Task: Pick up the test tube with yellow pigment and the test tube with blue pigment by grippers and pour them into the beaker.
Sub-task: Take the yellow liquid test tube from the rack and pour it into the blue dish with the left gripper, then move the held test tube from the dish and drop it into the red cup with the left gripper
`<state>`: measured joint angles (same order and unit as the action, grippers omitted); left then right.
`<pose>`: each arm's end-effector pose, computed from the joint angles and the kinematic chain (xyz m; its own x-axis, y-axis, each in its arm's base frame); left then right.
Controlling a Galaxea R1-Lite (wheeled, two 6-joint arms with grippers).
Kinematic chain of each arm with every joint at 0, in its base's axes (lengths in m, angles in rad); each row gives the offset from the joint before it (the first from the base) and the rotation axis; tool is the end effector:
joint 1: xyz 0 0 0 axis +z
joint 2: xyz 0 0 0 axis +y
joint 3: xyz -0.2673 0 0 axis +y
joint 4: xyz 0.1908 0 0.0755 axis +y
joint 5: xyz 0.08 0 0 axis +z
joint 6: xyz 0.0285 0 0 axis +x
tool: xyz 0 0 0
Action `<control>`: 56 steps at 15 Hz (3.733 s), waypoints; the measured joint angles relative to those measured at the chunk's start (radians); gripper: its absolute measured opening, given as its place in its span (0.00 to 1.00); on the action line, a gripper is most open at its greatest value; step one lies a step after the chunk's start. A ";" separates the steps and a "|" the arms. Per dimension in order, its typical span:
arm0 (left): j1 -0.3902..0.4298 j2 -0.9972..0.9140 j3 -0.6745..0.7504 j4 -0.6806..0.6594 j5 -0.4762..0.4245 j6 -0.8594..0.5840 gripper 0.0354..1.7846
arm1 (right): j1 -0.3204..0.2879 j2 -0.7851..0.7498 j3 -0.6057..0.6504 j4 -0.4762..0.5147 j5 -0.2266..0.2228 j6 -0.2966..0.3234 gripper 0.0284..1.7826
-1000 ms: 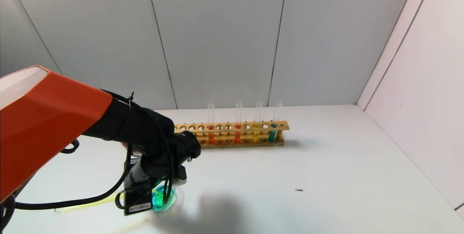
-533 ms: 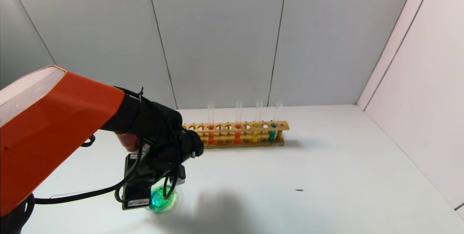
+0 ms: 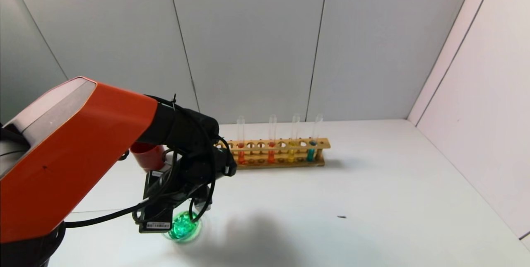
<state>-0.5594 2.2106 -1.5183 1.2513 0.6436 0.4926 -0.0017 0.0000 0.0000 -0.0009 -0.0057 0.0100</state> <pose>0.2779 -0.1538 0.0550 0.0715 0.6632 -0.7450 0.9106 0.2615 0.3202 0.0320 -0.0002 0.0756 1.0000 -0.0074 0.0009 0.0074 0.9999 0.0100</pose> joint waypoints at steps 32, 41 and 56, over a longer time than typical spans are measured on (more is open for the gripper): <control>-0.045 -0.312 0.161 -0.478 -0.131 -0.540 0.16 | 0.000 0.000 0.000 0.000 0.000 0.000 0.95; 0.106 -0.529 0.279 -0.854 -0.136 -0.556 0.16 | 0.000 0.000 0.000 0.000 0.000 0.000 0.95; 0.492 -0.302 0.123 -1.367 -0.332 -0.436 0.16 | 0.000 0.000 0.000 0.000 0.000 0.000 0.95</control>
<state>-0.0677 1.9083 -1.3951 -0.1153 0.3117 0.0566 -0.0017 0.0000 0.0000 -0.0009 -0.0057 0.0100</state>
